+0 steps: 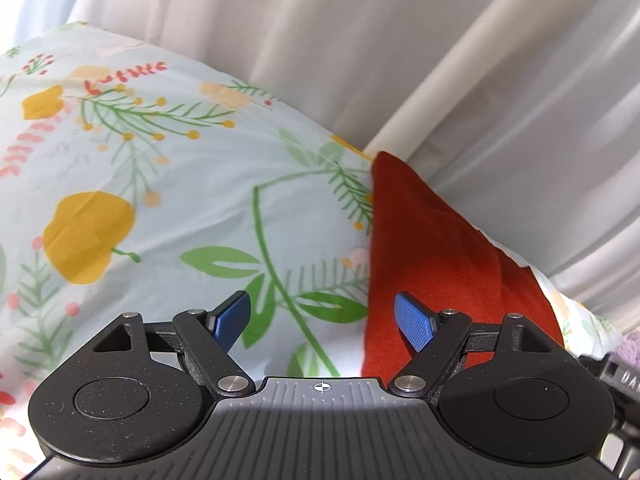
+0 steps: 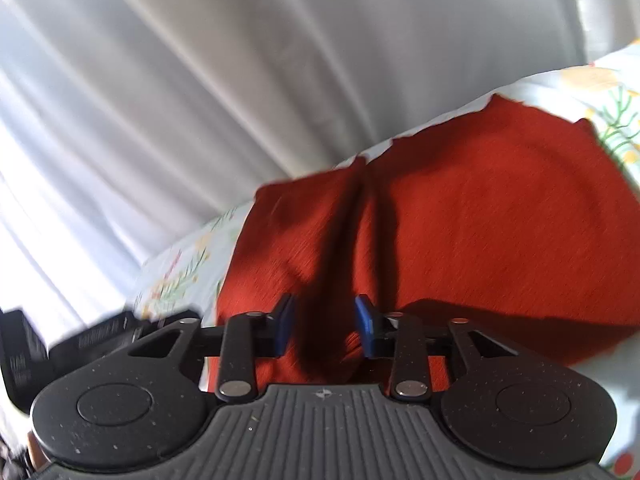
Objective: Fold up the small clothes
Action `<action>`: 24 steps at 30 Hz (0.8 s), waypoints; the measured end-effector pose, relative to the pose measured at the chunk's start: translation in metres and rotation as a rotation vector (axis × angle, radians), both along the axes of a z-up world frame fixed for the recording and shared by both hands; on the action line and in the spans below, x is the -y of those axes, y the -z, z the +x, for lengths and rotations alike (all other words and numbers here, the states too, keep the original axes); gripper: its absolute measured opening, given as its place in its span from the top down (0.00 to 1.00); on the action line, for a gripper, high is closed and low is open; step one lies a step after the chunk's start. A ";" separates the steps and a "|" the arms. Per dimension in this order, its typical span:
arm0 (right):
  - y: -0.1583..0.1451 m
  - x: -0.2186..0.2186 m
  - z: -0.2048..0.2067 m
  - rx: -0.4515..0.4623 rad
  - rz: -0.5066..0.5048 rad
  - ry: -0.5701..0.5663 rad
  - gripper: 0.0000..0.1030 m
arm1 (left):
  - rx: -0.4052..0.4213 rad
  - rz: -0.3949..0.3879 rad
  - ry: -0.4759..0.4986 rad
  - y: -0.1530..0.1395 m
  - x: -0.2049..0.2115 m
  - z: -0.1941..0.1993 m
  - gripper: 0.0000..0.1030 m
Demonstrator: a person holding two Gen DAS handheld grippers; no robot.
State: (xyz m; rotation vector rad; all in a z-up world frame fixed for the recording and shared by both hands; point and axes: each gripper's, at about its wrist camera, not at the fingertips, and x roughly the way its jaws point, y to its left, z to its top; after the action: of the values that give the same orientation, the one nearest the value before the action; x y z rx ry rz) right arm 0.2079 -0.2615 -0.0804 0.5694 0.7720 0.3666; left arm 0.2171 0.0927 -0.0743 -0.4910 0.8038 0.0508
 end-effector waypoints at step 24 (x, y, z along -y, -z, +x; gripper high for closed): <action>0.002 -0.061 0.089 0.031 -0.229 -0.102 0.87 | -0.039 0.016 0.034 0.010 0.002 0.010 0.14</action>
State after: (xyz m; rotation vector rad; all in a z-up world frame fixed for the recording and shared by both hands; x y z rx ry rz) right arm 0.2966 -0.2006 -0.0829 0.3102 0.8019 0.3741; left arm 0.2272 0.0910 -0.0847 -0.4624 0.8492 0.0353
